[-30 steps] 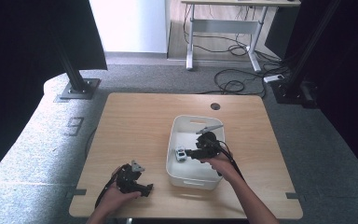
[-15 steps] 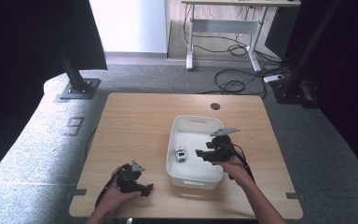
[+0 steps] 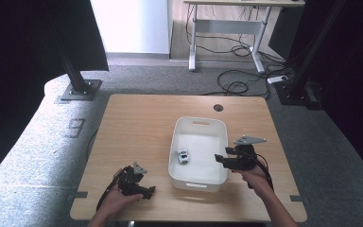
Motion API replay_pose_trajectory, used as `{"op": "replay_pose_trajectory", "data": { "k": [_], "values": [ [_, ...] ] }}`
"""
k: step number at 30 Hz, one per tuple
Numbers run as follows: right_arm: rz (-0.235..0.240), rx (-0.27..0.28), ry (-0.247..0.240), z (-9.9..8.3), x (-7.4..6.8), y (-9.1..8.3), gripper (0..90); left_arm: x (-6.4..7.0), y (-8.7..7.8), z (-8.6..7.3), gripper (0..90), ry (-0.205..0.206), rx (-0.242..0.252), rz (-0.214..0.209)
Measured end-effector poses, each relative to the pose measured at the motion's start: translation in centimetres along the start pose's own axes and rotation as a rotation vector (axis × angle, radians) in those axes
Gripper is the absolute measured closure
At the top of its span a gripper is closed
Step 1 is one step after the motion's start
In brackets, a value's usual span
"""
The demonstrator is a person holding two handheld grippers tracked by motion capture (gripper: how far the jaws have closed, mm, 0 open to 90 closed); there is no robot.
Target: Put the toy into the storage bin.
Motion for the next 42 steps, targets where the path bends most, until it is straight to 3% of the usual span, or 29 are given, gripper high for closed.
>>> {"op": "replay_pose_trajectory", "data": {
  "k": [7,17,27,42],
  "values": [
    [-0.021,0.025,0.022,-2.0,1.6,-1.4,38.2,0.0,0.0,0.0,5.7,-0.004,0.001,0.002],
    [-0.041,0.03,0.04,-4.4,2.9,-2.1,37.2,0.0,0.0,0.0,5.7,-0.006,0.001,0.002],
    [-0.062,-0.002,0.067,-6.9,4.2,-1.6,37.1,0.0,0.0,0.0,5.7,-0.007,0.001,0.003],
    [-0.085,-0.042,0.061,-8.0,4.9,-0.6,36.4,0.0,0.0,-0.1,5.9,-0.007,0.0,0.003]
  ]
}}
Point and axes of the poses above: each handheld gripper's, and its own axes: y roughly forward along the jaws, z roughly out of its top, x roughly to its right, the point moved 10 cm from there along y, roughly forward along the jaws, and after that the axes turned 11 degrees about -x, right-handed, at the moved point
